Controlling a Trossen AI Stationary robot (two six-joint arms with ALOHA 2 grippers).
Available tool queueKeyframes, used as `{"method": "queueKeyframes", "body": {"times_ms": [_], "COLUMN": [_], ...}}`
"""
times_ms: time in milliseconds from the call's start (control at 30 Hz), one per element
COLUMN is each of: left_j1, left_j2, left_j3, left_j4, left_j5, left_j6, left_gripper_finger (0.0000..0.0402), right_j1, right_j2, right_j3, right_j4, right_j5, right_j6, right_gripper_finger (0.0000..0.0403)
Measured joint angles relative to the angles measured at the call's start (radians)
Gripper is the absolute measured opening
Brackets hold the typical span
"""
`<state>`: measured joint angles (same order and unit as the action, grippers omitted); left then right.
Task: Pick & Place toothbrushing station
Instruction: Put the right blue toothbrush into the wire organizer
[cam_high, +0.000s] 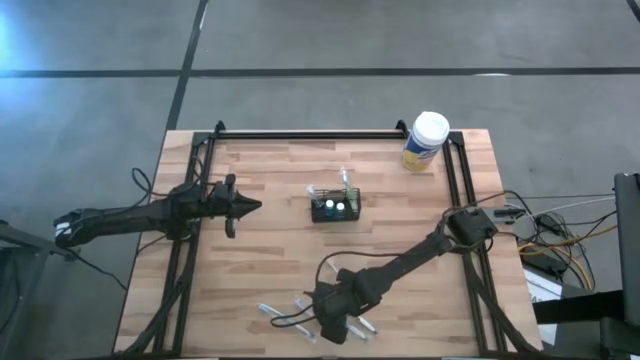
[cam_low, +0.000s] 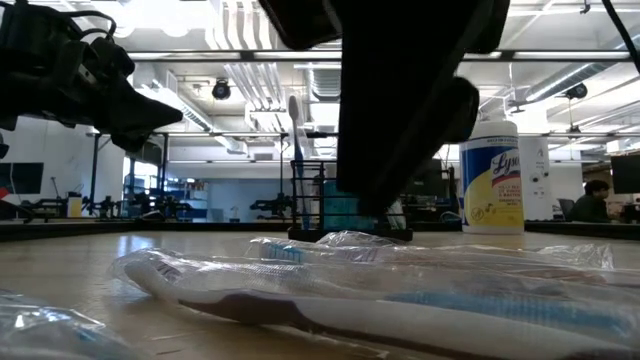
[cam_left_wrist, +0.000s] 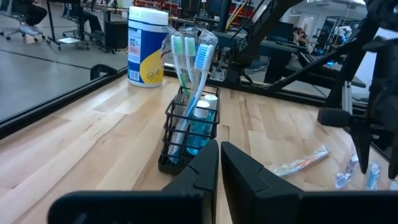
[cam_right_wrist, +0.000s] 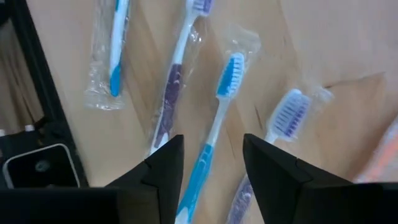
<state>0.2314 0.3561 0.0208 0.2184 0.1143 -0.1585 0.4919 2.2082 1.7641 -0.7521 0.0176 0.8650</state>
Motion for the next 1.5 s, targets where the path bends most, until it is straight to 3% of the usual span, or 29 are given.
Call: {"method": "queueKeyframes", "body": {"times_ms": [667,1067,1300,1500], "left_j1": [0.000,0.000,0.000,0.000], "left_j2": [0.000,0.000,0.000,0.000], "left_j3": [-0.001,-0.010,-0.010,-0.010], "left_j4": [0.001,-0.013,-0.013,-0.013], "left_j5": [0.000,0.000,0.000,0.000], "left_j6": [-0.030,-0.077,-0.077,-0.077], "left_gripper_finger": [0.0025,0.0025,0.0025,0.0025], "right_j1": [-0.015,-0.037,-0.047,-0.048], "right_j2": [0.060,0.060,0.060,0.028], "right_j3": [-0.002,-0.011,-0.011,-0.012], "right_j4": [0.026,0.028,0.028,0.022], "right_j5": [-0.071,-0.102,-0.102,-0.046], "right_j6": [-0.112,-0.194,-0.243,-0.274], "right_gripper_finger": [0.0155,0.0082,0.0015,0.0008]}}
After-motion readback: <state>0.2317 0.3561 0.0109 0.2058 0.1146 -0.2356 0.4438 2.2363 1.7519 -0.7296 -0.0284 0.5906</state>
